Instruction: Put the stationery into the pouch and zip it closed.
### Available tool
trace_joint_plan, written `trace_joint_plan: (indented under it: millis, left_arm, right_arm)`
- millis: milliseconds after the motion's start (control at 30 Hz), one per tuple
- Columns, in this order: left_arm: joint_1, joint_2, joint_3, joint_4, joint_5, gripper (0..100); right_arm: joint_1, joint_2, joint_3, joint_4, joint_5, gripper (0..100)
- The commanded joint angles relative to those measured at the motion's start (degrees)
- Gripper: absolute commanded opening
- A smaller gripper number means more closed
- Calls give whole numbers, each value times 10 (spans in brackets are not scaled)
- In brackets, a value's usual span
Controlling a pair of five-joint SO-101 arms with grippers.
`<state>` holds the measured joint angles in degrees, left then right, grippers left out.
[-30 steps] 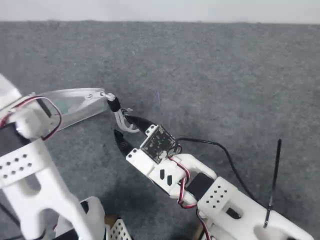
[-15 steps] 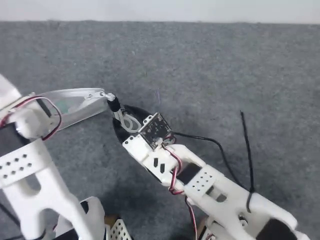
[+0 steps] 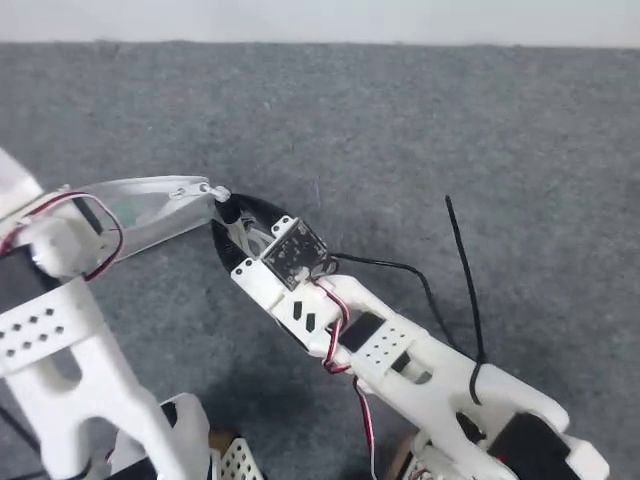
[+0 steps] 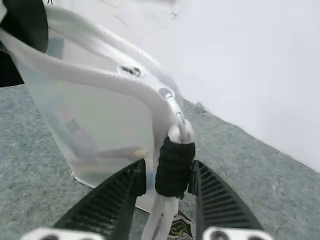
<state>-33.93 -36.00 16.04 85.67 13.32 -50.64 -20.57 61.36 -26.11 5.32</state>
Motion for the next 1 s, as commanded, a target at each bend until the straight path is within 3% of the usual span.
trace_joint_plan:
  millis: [0, 233, 367, 633, 833, 967]
  left_arm:
    - [0, -2, -6, -23, 11, 12]
    - [0, -1, -6, -23, 11, 12]
    - [0, -1, -6, -23, 11, 12]
    - [0, -1, -6, -24, 11, 12]
    - [0, -1, -6, -24, 9, 17]
    - [0, -1, -6, -24, 9, 102]
  right_arm:
    - [11, -6, -39, -14, 8, 130]
    - [24, -6, -40, -14, 9, 125]
    - [29, -6, -40, -14, 9, 6]
    - [29, -8, -25, -7, 11, 6]
    - [19, -68, 36, -8, 72, 6]
    - [5, -114, 65, 30, 74, 6]
